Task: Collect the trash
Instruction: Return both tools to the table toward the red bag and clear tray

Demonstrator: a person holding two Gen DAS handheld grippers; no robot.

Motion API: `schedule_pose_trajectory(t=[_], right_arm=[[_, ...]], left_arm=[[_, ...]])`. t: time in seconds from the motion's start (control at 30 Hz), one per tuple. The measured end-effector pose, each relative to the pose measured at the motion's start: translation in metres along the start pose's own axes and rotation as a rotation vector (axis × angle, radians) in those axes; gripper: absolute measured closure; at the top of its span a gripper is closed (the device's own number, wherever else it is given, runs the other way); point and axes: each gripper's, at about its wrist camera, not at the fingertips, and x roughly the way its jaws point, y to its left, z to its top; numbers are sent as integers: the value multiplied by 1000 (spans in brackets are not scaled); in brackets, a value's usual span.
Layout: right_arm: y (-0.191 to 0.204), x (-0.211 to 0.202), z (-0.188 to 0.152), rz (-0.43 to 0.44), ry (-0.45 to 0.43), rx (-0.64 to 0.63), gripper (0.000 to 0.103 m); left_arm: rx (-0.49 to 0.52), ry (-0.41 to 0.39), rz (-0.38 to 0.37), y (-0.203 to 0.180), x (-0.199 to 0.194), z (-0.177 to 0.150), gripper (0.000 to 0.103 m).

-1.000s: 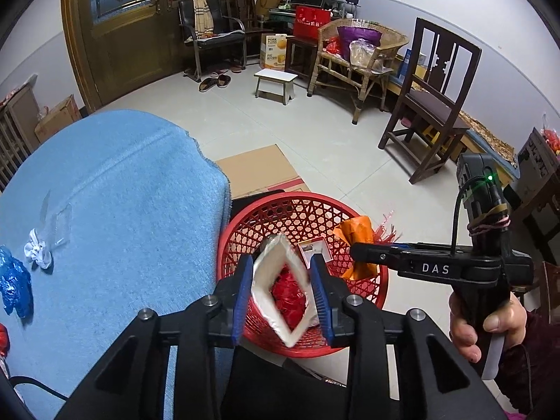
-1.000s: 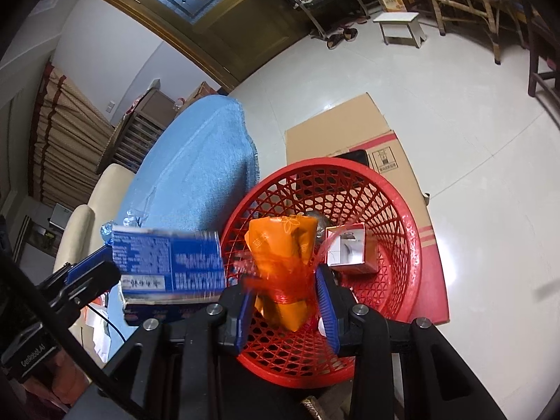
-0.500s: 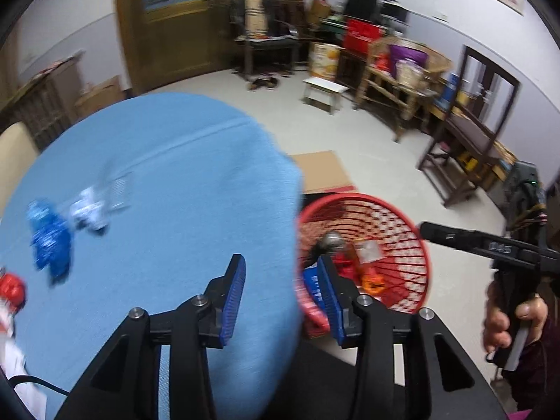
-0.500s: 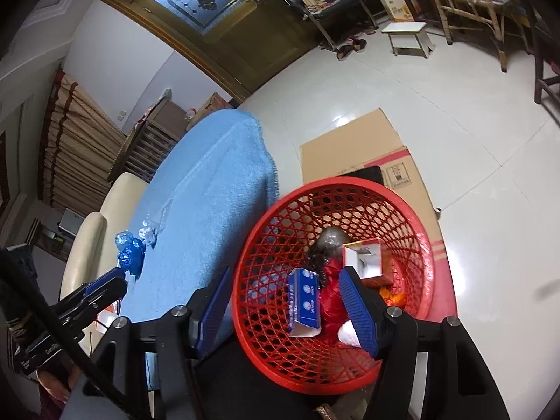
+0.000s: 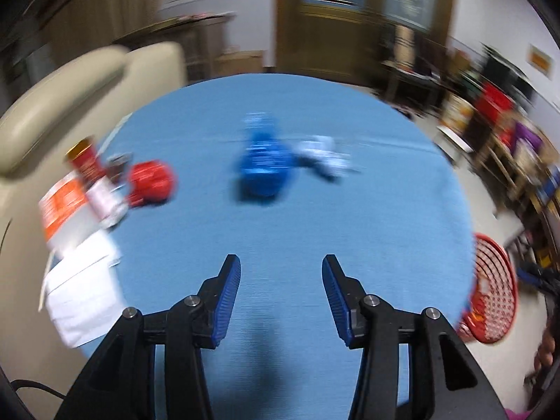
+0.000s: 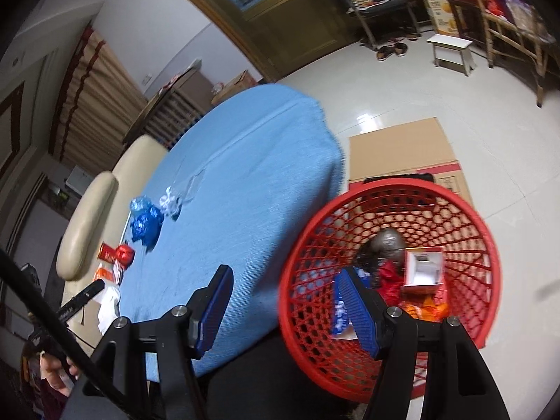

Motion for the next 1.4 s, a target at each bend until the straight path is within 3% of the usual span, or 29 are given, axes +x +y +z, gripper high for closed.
schedule_pose_trajectory(t=[0.27, 0.6, 0.83, 1.0, 1.17, 1.4], right_arm=[[52, 36, -4, 3, 65, -99, 36], [125, 81, 16, 19, 92, -252, 36], [166, 100, 28, 42, 81, -367, 36], [169, 132, 30, 83, 148, -309, 36], [175, 144, 27, 82, 162, -317, 36], [175, 162, 66, 61, 133, -229, 36]], left_arm=[[-196, -8, 103, 104, 10, 19, 53], [-275, 1, 164, 162, 44, 74, 53], [-276, -79, 235, 213, 0, 111, 52], [-278, -53, 213, 210, 12, 118, 50], [-278, 29, 182, 185, 63, 124, 50], [-369, 112, 177, 186, 119, 128, 50]])
